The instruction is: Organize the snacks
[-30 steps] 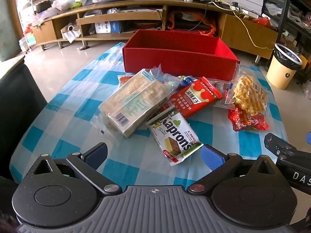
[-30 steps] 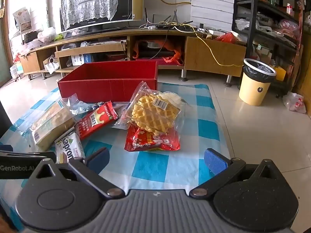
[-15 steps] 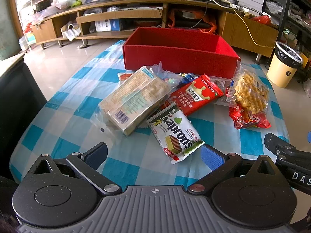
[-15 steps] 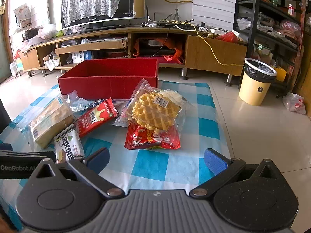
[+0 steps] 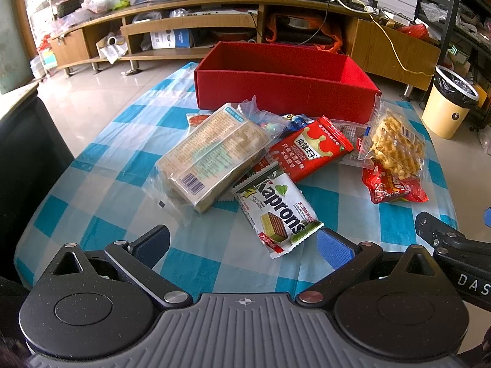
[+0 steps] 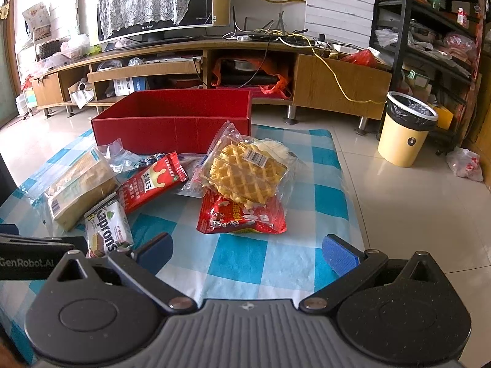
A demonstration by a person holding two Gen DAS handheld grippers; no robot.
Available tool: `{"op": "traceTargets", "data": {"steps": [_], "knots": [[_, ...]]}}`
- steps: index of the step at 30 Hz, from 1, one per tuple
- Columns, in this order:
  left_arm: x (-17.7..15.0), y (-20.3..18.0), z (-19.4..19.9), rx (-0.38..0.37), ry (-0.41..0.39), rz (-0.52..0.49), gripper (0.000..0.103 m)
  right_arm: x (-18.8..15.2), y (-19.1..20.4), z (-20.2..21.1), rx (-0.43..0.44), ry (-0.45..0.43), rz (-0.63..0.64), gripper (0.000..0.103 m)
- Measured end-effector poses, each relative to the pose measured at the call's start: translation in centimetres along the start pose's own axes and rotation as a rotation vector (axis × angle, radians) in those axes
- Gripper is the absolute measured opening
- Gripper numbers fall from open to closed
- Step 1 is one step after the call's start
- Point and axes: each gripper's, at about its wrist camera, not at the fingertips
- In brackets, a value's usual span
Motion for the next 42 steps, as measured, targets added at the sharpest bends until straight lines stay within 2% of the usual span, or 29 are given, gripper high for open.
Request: {"op": "traceTargets", "data": {"steps": [16, 22, 25, 28, 35, 39, 42], "knots": [[-0.1, -0.2, -0.3, 0.002, 0.008, 0.002, 0.103, -0.2, 0.4, -0.3, 0.007, 0.009, 0.018, 0.103], [0.5, 0.1, -1.5, -0.021, 0.054, 0.062, 0.103, 0.1, 0.2, -0.9, 0.009, 0.022, 0.009, 0.103], [0.9, -0.1, -2.1, -0.007, 0.059, 0.07, 0.103, 0.5, -0.1, -1.1, 0.01, 0.015, -0.001, 0.103], [1.2, -0.4, -3.2, 0.004, 0.081, 0.084, 0.103, 1.3, -0.8, -1.3, 0.016, 0.008, -0.029, 0.103], [2.0, -0.1, -6.9, 0.011, 0.176, 0.185, 0.103, 3.0, -2.8, -2.8, 0.026, 0.032, -0.095, 0.103], [3.0, 0.1, -9.0, 0.01, 0.213, 0.259, 0.102, 3.7, -3.8, -3.7, 0.028, 0.037, -0.133, 0.103], [3.4, -0.3, -10.1, 0.037, 0.215, 0.266, 0.102, 3.8, -4.3, -4.4, 0.038, 0.058, -0.161, 0.103]]}}
Point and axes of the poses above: each gripper's, at about its wrist camera, not at the fingertips, and z roughly against the way its jaws point, y to its left, x to its top, and after that the axes turned 3 degrees about -y, right-handed
